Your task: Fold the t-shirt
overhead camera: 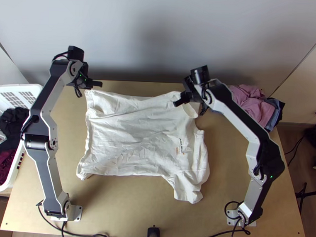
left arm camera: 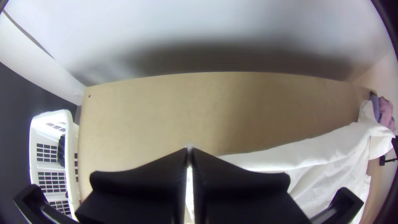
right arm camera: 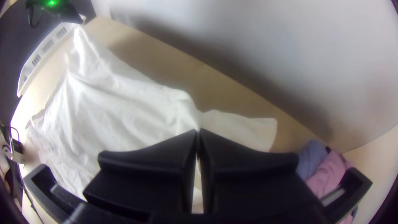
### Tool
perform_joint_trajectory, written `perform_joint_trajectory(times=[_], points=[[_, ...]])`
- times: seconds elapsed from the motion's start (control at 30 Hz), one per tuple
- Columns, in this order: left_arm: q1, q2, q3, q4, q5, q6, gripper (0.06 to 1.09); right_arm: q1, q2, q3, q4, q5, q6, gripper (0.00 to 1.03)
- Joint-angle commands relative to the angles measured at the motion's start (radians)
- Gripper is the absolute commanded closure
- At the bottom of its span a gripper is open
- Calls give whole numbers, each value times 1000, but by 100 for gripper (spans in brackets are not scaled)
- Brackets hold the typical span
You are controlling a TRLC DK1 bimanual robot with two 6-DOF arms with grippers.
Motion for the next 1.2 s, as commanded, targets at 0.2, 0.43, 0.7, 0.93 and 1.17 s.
perform_joint_trajectory(times=[0.2,0.43,0.7,0.93,1.17], points=[[41,-10,-4,96,15,38,105,-7,-50,108,-125,-8,32,100],[29,-140,-148,180,93,41,105,-9,-115,64,-168,-19,40,100],[6,-381,-449,398,216,85,105,-3,-171,-14,-173,-42,49,100],[-8,-533,-625,498,208,47,105,0,-208,-48,-174,-62,61,100],[-25,-703,-886,628,187,73,105,2,-245,-89,-184,-76,67,100]])
